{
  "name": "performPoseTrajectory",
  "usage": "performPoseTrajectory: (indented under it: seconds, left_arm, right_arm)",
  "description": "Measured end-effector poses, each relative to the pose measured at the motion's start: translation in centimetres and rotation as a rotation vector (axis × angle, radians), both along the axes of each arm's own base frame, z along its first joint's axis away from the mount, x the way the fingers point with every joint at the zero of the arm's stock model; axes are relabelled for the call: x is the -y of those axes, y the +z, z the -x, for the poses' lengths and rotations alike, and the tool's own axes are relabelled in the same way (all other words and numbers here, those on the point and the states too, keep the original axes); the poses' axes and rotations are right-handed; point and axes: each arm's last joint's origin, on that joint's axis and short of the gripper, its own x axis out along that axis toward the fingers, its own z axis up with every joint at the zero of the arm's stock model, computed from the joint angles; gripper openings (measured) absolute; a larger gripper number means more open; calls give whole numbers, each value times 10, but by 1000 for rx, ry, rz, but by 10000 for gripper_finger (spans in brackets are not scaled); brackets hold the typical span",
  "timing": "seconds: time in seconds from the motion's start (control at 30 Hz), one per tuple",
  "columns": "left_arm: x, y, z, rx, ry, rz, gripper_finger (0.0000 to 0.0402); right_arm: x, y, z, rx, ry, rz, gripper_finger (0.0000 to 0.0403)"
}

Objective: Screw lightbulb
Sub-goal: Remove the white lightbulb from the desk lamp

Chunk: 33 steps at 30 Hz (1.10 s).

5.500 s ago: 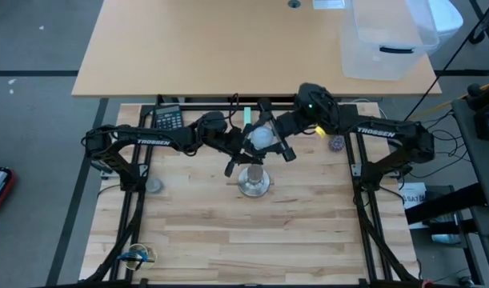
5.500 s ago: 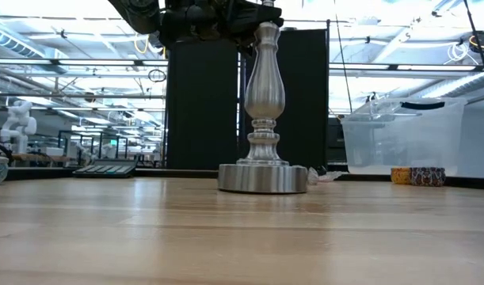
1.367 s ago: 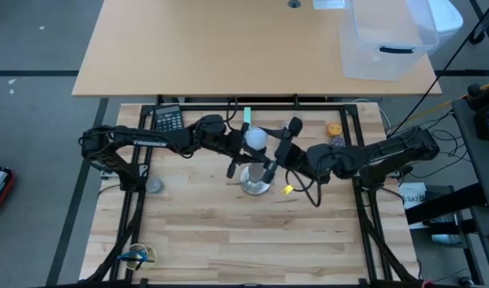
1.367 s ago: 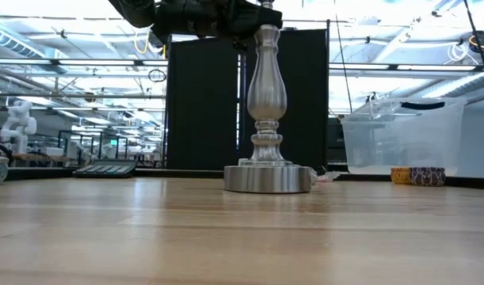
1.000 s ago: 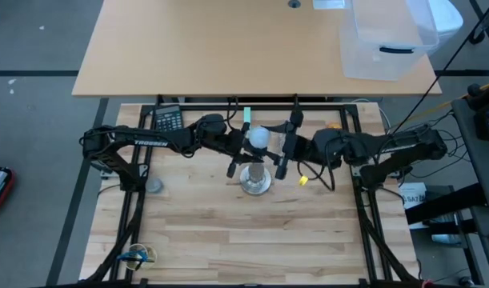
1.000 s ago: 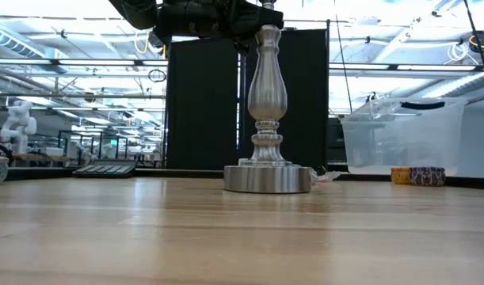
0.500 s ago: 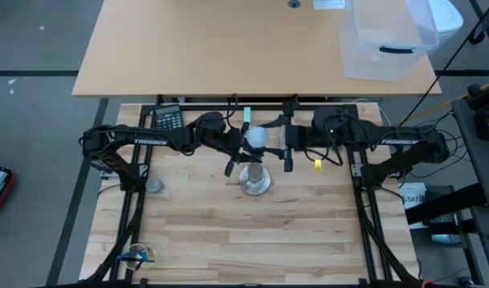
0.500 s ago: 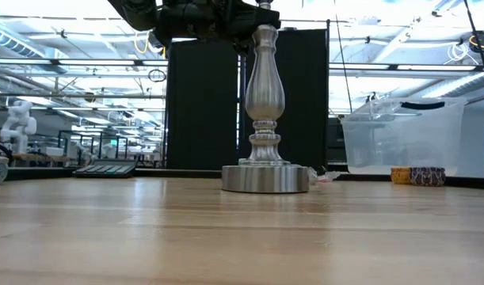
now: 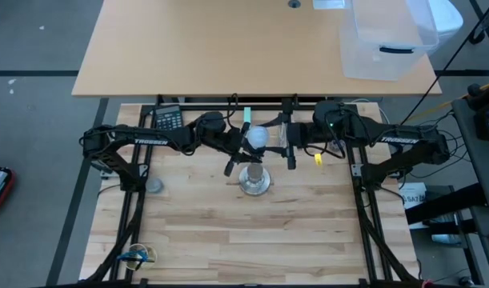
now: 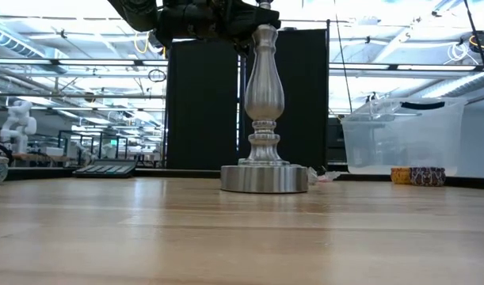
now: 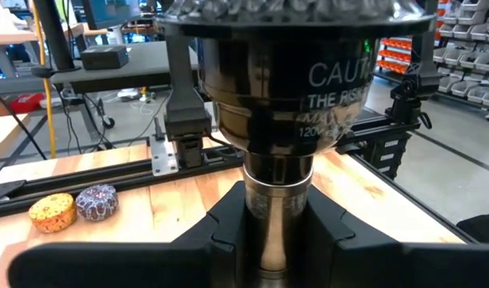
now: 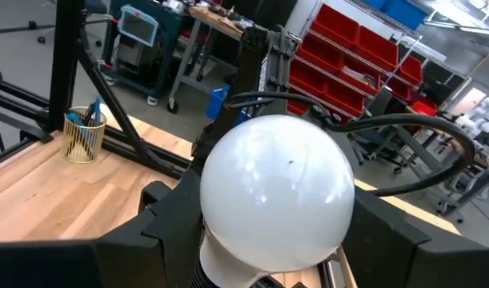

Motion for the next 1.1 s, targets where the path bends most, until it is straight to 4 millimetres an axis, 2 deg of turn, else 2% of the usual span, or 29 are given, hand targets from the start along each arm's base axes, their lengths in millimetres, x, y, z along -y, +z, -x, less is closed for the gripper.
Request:
performPoseTrajectory:
  seconds: [0.47,1.1]
  left_arm:
    - [2,0,1,8,-84,6,71]
    - [7,-2,6,30,-343,37,71]
  right_arm:
    - [3,2,-2,41,134,23,233]
    - [6,-13,-38,114,356,27,233]
